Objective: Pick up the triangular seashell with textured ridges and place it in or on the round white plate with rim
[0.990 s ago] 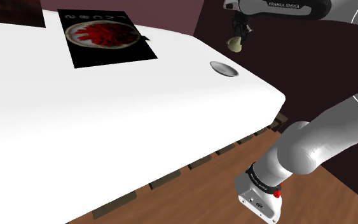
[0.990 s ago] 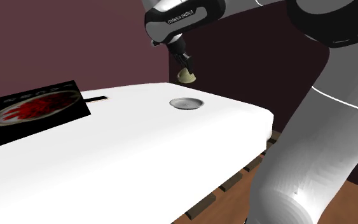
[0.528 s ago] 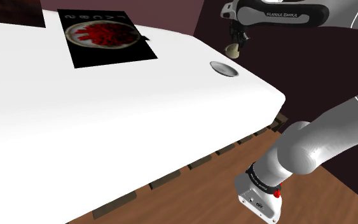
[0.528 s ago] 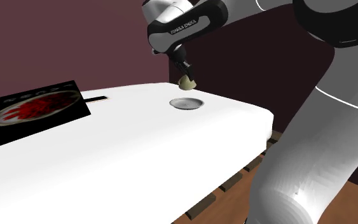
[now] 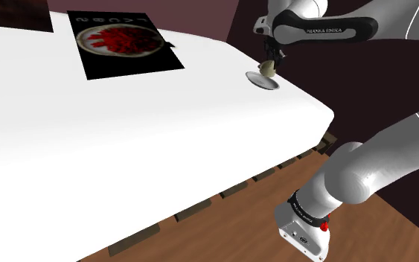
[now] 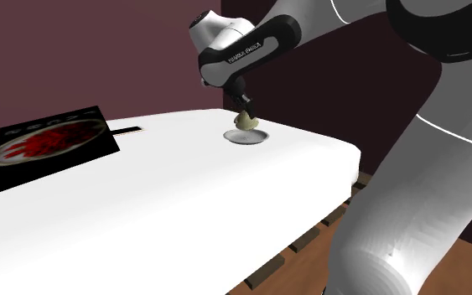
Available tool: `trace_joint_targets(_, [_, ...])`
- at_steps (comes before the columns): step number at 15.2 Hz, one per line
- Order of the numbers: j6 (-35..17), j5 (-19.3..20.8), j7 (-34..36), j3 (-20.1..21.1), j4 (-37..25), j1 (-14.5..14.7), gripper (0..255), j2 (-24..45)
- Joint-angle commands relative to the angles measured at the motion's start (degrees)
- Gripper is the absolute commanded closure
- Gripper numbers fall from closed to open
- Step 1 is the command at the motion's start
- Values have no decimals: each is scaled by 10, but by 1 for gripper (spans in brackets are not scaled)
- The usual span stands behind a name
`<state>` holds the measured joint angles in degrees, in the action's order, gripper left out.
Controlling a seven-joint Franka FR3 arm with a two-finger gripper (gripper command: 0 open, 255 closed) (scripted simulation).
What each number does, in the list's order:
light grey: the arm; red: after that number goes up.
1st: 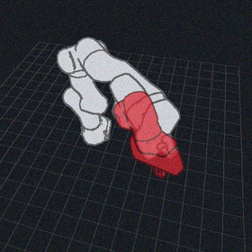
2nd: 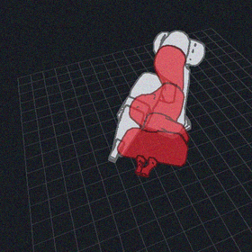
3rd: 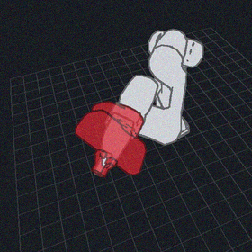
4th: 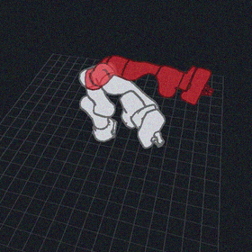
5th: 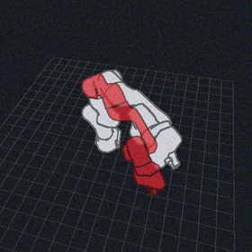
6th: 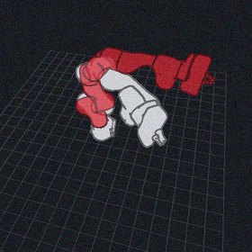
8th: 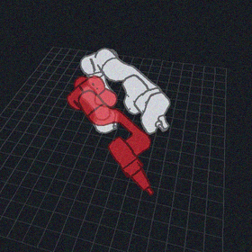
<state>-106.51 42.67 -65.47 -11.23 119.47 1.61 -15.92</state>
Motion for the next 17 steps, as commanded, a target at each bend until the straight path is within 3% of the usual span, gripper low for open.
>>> trace_joint_targets(1, [-11,3,8,-1,13,-1,255,1])
trace_joint_targets(12, [-32,9,24,-3,35,-2,255,4])
trace_joint_targets(13, [-32,9,24,-3,35,-2,0,4])
trace_joint_targets(17, [-32,9,24,-4,35,-2,0,4])
